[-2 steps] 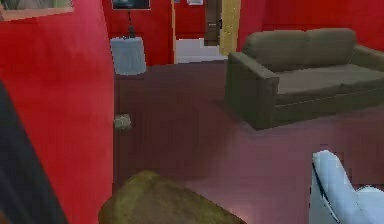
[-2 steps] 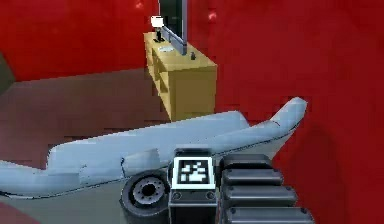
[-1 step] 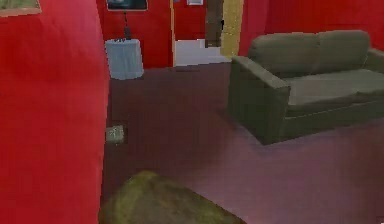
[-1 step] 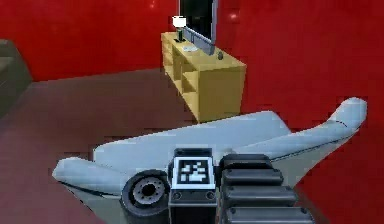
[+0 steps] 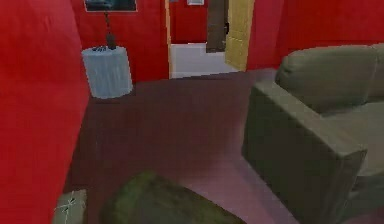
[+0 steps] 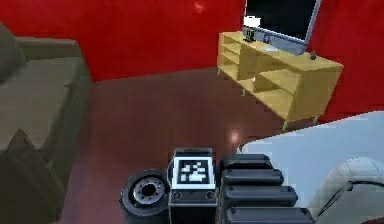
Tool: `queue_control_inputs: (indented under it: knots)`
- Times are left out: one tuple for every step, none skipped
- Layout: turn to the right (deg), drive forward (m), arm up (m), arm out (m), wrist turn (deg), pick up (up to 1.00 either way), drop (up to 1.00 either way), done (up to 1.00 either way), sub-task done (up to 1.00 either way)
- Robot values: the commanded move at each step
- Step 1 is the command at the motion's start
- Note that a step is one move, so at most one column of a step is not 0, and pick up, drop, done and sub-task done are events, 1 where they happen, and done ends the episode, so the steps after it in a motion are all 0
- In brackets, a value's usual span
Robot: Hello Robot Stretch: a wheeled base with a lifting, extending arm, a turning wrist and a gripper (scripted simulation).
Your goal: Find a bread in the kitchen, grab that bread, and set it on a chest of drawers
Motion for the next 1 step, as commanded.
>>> queue_control_inputs:
  knots:
    - [0.0,1.00,0.00,0.00,0.0,0.00,0.00,0.00,0.00]
